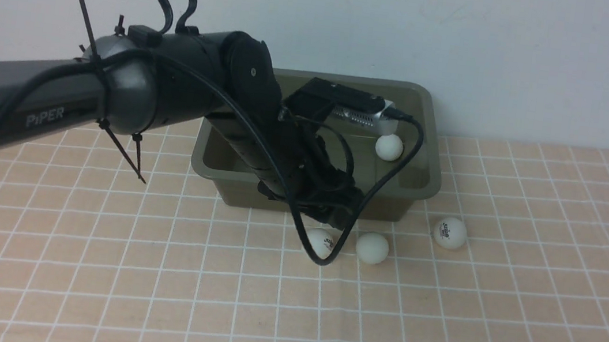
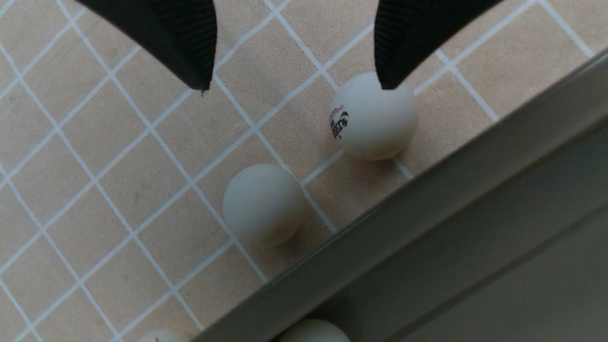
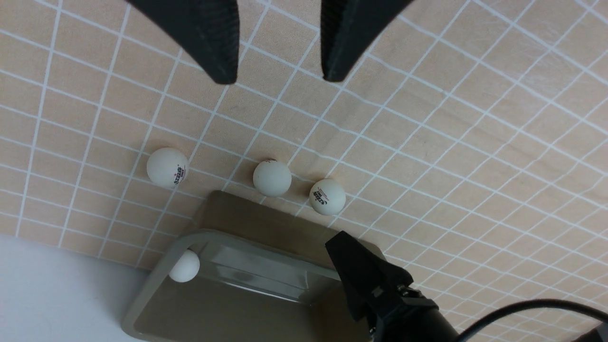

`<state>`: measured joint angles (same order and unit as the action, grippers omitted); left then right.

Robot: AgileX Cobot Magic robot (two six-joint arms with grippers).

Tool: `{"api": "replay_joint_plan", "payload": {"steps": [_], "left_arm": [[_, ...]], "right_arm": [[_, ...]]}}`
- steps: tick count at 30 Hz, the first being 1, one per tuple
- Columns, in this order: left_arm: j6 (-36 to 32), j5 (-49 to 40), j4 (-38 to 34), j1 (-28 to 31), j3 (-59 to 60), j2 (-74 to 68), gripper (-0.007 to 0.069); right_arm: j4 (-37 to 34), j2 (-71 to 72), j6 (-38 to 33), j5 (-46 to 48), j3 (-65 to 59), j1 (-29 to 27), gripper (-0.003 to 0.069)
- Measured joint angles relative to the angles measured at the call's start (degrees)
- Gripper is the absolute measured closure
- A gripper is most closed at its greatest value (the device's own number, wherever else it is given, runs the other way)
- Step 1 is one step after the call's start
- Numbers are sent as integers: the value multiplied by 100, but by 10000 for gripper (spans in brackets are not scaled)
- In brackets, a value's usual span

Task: Put the table tennis balls into the box on the light coffee tablecloth.
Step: 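Reach for and grasp a ping pong ball on the table beside the basket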

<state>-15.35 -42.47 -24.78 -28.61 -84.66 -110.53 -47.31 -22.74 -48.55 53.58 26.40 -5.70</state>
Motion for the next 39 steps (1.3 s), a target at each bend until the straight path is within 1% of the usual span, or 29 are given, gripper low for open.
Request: {"api": "replay_joint_plan", "payload": {"steps": [1,3,9,15,19,26,34,39], "left_arm": [[242,0,116,0,0,0,251],[484,-16,307,0,0,0,251],[992,-79,551,0,0,0,251],[1161,-92,564,0,0,-264,251],[1121,-35,571,0,0,-601,251],[1031,309,565,-4,-17,-632,251],[416,695,339,-4,-17,-739,251],[285,728,238,-11,-17,-778,251]], "right_arm": [[-12,0,0,0,0,0,428],[-13,0,0,0,0,0,428],[-13,0,0,0,0,0,428],[-13,0,-25,0,0,0,428],[-13,0,-39,0,0,0,428],[-13,0,-39,0,0,0,428],[-13,0,-39,0,0,0,428],[-13,0,-39,0,0,0,428]]}}
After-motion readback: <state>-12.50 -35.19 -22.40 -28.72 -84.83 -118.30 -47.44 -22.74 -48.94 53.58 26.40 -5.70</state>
